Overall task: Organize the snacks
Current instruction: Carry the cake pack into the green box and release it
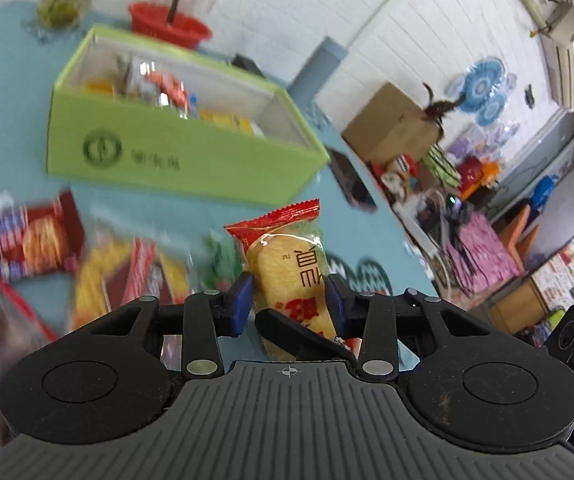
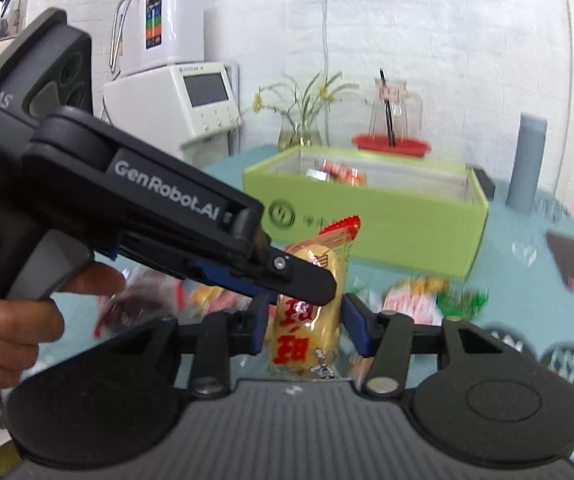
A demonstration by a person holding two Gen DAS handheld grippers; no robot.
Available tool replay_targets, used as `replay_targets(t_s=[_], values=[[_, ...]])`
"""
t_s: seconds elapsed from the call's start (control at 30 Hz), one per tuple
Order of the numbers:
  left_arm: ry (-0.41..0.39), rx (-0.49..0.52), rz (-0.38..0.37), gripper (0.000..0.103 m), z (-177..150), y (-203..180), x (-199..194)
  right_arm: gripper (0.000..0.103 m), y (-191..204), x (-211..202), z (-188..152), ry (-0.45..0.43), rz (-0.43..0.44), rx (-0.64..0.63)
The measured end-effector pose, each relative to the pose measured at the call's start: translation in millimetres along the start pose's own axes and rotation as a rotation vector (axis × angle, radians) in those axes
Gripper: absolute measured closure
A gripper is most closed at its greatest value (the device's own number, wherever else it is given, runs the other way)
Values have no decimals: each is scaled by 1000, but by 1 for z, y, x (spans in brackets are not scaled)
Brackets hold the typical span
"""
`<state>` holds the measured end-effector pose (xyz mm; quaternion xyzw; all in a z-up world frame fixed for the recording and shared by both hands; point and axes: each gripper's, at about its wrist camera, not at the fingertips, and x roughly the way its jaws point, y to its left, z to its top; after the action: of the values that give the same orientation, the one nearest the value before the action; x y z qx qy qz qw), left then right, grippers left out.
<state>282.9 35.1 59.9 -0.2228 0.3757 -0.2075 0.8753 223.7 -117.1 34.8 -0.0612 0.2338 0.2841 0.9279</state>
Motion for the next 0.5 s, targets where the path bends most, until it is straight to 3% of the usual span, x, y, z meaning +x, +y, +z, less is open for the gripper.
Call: replay_targets(t_s=[0.23,0.37,0.47,0.5], values=[[-100,28,50,85,100,10,27,48,-38,68,71,-57,6,-73],[-110,61,78,84,145,16,56,47,-66,115,106,-35,-2,-101],[-77,58,75,84,167,26,87,41,-88,148,119,1,9,-72],[-57,49,67,83,171,31,97,31,-96,160,123,9,15,-55]])
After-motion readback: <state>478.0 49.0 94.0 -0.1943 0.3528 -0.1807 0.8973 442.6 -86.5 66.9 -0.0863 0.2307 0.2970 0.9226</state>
